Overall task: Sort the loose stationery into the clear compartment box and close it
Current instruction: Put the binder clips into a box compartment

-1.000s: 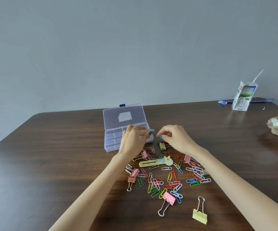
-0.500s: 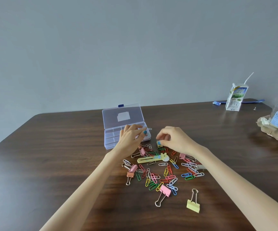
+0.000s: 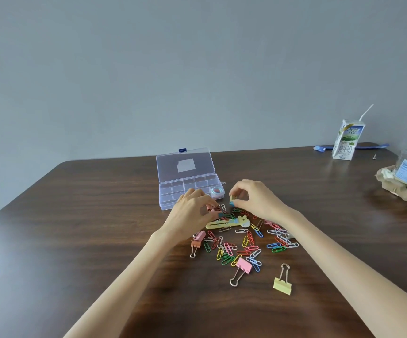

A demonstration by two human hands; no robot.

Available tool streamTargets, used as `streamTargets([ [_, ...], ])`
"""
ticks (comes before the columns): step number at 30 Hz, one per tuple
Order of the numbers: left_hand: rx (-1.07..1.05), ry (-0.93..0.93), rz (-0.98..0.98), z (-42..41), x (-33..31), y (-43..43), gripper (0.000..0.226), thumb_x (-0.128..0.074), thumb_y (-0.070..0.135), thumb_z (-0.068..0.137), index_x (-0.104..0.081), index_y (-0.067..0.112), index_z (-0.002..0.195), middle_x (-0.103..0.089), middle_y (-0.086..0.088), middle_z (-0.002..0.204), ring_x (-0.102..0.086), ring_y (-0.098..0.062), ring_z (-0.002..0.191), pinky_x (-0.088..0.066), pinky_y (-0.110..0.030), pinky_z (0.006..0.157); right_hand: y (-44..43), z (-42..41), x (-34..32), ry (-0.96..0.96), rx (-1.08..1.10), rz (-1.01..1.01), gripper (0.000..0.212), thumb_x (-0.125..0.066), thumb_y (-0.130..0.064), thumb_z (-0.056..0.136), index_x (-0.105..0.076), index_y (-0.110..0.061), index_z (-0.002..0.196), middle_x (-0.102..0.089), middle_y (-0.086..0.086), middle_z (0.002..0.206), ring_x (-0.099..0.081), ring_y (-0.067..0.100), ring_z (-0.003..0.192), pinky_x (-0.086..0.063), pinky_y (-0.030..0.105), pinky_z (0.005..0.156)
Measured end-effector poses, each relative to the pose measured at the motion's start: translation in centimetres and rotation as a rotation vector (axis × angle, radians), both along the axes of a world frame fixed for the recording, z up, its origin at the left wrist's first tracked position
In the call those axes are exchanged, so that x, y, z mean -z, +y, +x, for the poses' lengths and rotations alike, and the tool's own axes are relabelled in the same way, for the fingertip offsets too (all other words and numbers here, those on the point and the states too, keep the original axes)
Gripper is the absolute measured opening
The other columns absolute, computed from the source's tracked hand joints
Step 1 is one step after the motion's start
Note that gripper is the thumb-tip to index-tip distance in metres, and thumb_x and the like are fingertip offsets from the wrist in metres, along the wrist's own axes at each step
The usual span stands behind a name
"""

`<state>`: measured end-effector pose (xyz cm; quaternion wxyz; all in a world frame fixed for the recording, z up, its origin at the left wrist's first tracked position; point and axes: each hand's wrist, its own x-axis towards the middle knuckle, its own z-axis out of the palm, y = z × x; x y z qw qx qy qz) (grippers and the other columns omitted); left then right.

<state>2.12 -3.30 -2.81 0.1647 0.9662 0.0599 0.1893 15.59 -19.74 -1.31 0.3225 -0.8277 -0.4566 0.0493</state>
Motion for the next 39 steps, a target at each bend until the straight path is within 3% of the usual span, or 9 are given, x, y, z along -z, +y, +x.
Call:
streamTargets([
  [8,-0.038,0.017,0.043,0.0,0.1,-0.6,0.022,-0.063,0.036,0.087,-0.069,0.027,0.106,-0.055,0.006,0.104,-0.044,-0.012,0.102,-0.036,-0.025,0.084,-1.3,-1.0,-0.9,0.17,0.044,0.055,0.014,-0.058,-0.019,0.087,-0.053,-0.017,0.1,-0.057,-0.003,0.086,-0.055,0.012,0.076,-0.046,0.028,0.071],
  [12,-0.043,-0.013,0.003,0.2,0.1,-0.9,0.017,-0.065,0.029,0.086,-0.071,0.024,0.102,-0.053,0.005,0.105,-0.041,-0.014,0.102,-0.04,-0.029,0.087,-2.7,-1.5,-1.2,0.225,0.058,-0.007,0.014,-0.046,-0.023,0.092,-0.058,-0.017,0.098,-0.058,-0.005,0.087,-0.055,0.011,0.079,-0.044,0.027,0.07],
  [16,-0.07,-0.039,-0.326,0.4,-0.2,-1.8,0.01,-0.064,0.02,0.089,-0.071,0.02,0.097,-0.056,0.003,0.105,-0.048,-0.014,0.101,-0.044,-0.028,0.085,-4.4,-1.7,-1.6,0.213,0.107,-0.064,0.024,-0.041,-0.025,0.092,-0.064,-0.022,0.084,-0.063,-0.002,0.084,-0.06,0.014,0.081,-0.045,0.033,0.071],
  [21,-0.039,-0.037,-0.828,-0.6,-1.4,-2.3,0.015,-0.053,0.019,0.097,-0.059,0.009,0.106,-0.068,0.0,0.094,-0.065,-0.011,0.084,-0.051,-0.017,0.073,-6.1,-1.4,-1.6,-0.082,0.226,-0.166,0.012,-0.056,-0.039,0.087,-0.063,-0.029,0.088,-0.056,-0.014,0.072,-0.055,0.01,0.071,-0.039,0.027,0.062],
  [25,-0.028,-0.021,-1.036,-1.6,-1.8,-2.5,0.019,-0.04,0.018,0.102,-0.049,0.004,0.111,-0.067,-0.005,0.093,-0.065,-0.014,0.075,-0.053,-0.018,0.066,-7.1,-1.7,-1.4,-0.171,0.241,-0.284,0.034,-0.061,-0.059,0.079,-0.057,-0.028,0.094,-0.053,-0.016,0.075,-0.055,0.009,0.077,-0.039,0.028,0.066],
  [28,-0.063,0.005,-1.012,-2.4,-1.7,-2.6,0.017,-0.032,0.01,0.102,-0.048,0.005,0.105,-0.061,-0.006,0.084,-0.053,-0.012,0.063,-0.044,-0.017,0.055,-7.2,-2.0,-0.8,-0.201,0.263,-0.345,0.041,-0.061,-0.06,0.079,-0.057,-0.025,0.099,-0.06,-0.011,0.088,-0.059,0.013,0.082,-0.041,0.029,0.067],
  [32,-0.099,0.023,-0.893,-3.4,-1.7,-2.7,0.03,-0.029,0.005,0.095,-0.055,0.01,0.082,-0.054,-0.002,0.076,-0.044,-0.011,0.063,-0.035,-0.015,0.052,-7.1,-2.6,-0.2,-0.217,0.294,-0.308,0.03,-0.061,-0.05,0.085,-0.058,-0.022,0.094,-0.06,-0.007,0.092,-0.06,0.015,0.08,-0.039,0.029,0.065],
  [36,-0.177,0.143,-0.426,-5.2,-1.9,-3.0,0.026,-0.038,0.034,0.09,-0.058,0.019,0.086,-0.059,0.007,0.08,-0.053,-0.019,0.078,-0.039,-0.031,0.07,-7.1,-3.2,-0.4,-0.191,0.293,-0.248,0.024,-0.062,-0.047,0.085,-0.06,-0.024,0.089,-0.058,-0.006,0.098,-0.061,0.015,0.083,-0.039,0.028,0.067],
  [39,-0.176,0.178,-0.08,-6.1,-1.8,-2.7,0.019,-0.052,0.042,0.088,-0.059,0.029,0.099,-0.061,0.014,0.095,-0.057,-0.014,0.089,-0.038,-0.031,0.075,-6.8,-3.9,-1.0,-0.159,0.27,-0.205,0.026,-0.06,-0.049,0.085,-0.059,-0.024,0.092,-0.063,-0.009,0.096,-0.061,0.014,0.085,-0.039,0.028,0.067],
])
